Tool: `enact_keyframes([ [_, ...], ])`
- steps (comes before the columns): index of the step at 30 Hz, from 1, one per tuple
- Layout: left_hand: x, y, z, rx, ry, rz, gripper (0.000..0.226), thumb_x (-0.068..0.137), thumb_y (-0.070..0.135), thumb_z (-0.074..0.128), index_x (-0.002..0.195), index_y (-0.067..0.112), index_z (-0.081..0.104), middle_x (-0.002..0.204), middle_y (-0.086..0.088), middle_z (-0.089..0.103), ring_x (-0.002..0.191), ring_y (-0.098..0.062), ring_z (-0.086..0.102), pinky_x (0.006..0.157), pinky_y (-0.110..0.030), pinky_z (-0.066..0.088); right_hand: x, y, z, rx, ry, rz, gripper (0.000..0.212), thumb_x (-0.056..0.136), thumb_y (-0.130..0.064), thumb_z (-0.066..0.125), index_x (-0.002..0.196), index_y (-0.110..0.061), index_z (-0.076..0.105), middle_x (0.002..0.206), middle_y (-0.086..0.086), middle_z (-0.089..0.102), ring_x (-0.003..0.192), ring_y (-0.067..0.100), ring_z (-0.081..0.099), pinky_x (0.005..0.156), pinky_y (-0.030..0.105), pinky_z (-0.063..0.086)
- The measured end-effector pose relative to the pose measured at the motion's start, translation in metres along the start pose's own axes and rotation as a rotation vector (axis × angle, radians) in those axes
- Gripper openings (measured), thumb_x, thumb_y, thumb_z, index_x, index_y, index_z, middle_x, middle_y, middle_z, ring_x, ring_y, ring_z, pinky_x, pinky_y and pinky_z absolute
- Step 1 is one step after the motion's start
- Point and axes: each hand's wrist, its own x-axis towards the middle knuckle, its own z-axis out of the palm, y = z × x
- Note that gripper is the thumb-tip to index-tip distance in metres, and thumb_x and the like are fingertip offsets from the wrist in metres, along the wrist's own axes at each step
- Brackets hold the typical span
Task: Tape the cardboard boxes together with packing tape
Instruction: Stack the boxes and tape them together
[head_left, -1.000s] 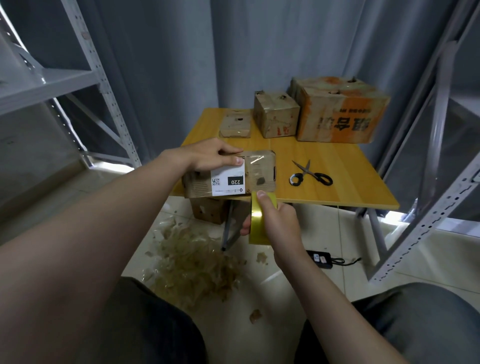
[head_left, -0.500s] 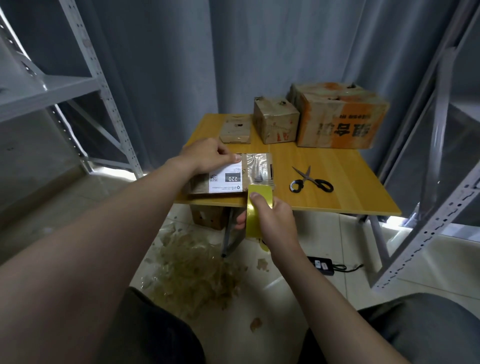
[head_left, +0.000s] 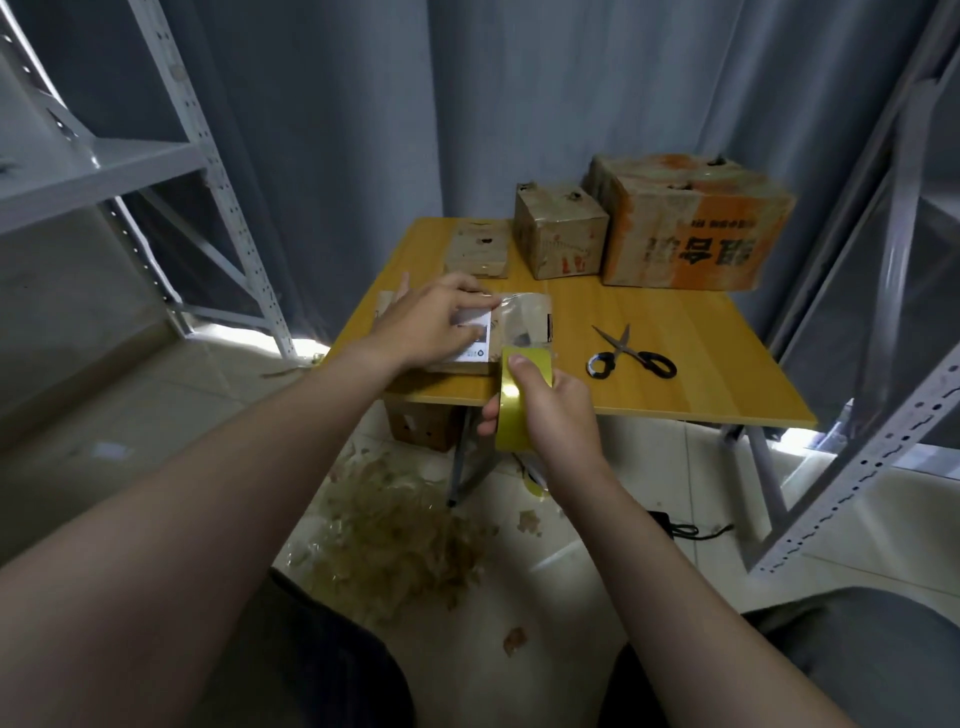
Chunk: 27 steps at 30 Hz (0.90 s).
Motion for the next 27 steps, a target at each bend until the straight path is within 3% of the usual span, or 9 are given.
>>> enact_keyframes([
  [2, -0.005, -0.003, -0.004, 0.116, -0.13, 0.021, 0.07, 0.09, 0.053, 0.072, 0.154, 0.044, 0.044, 0.165, 0.012, 0.033, 0.155, -0.021, 0.026, 0.12, -0.072, -0.002, 0.003, -0.003, 0.001, -0.008, -0.006, 0.007, 0.025, 0.105, -0.041, 0.055, 0.109, -0.018, 0.064, 0.076, 0.013, 0.077, 0.063, 0.03, 0.075, 0.064, 0.037, 0.062],
  [6, -0.008, -0.001, 0.002, 0.218, -0.215, 0.02, 0.105, 0.073, 0.062, 0.084, 0.16, 0.044, 0.029, 0.174, 0.01, 0.007, 0.161, -0.02, -0.001, 0.116, -0.077, -0.004, 0.003, -0.007, 0.001, 0.028, -0.011, 0.013, 0.03, 0.104, -0.042, 0.056, 0.111, -0.014, 0.065, 0.074, 0.013, 0.077, 0.058, 0.027, 0.073, 0.053, 0.028, 0.058],
  [10, -0.002, 0.005, 0.006, 0.257, -0.191, -0.044, 0.098, 0.078, 0.056, 0.083, 0.159, 0.046, 0.03, 0.174, 0.007, 0.01, 0.16, -0.024, 0.008, 0.116, -0.079, 0.005, 0.0, -0.008, 0.002, 0.057, 0.015, -0.04, 0.027, 0.104, -0.039, 0.058, 0.108, -0.014, 0.068, 0.076, 0.013, 0.077, 0.06, 0.028, 0.074, 0.052, 0.028, 0.057],
  [14, 0.001, 0.009, 0.008, 0.288, -0.166, -0.076, 0.088, 0.082, 0.057, 0.079, 0.158, 0.046, 0.035, 0.171, 0.005, 0.025, 0.156, -0.025, 0.022, 0.114, -0.074, 0.018, -0.001, -0.008, 0.002, 0.041, 0.016, -0.092, 0.019, 0.104, -0.035, 0.058, 0.106, -0.019, 0.067, 0.077, 0.016, 0.076, 0.066, 0.03, 0.075, 0.063, 0.032, 0.063],
  [19, 0.004, 0.008, 0.001, 0.281, -0.198, -0.126, 0.091, 0.072, 0.066, 0.08, 0.153, 0.047, 0.043, 0.157, 0.011, 0.046, 0.143, -0.025, 0.042, 0.097, -0.051, 0.037, 0.004, -0.014, -0.006, 0.013, 0.036, -0.125, 0.024, 0.104, -0.036, 0.057, 0.105, -0.016, 0.068, 0.071, 0.014, 0.075, 0.062, 0.028, 0.074, 0.062, 0.032, 0.06],
  [25, 0.002, 0.009, 0.0, 0.144, -0.249, -0.214, 0.094, 0.069, 0.064, 0.085, 0.152, 0.04, 0.049, 0.145, 0.01, 0.057, 0.13, -0.024, 0.054, 0.102, -0.05, 0.048, 0.015, -0.026, -0.007, -0.052, 0.044, -0.129, 0.028, 0.104, -0.042, 0.056, 0.1, -0.018, 0.07, 0.068, 0.012, 0.075, 0.058, 0.026, 0.075, 0.055, 0.028, 0.059],
  [27, 0.004, 0.01, -0.002, 0.131, -0.282, -0.221, 0.095, 0.07, 0.063, 0.085, 0.153, 0.039, 0.047, 0.144, 0.009, 0.058, 0.13, -0.024, 0.055, 0.103, -0.048, 0.048, 0.018, -0.026, -0.007, -0.056, 0.046, -0.114, 0.03, 0.104, -0.044, 0.055, 0.101, -0.017, 0.069, 0.068, 0.011, 0.076, 0.058, 0.026, 0.075, 0.058, 0.031, 0.061],
])
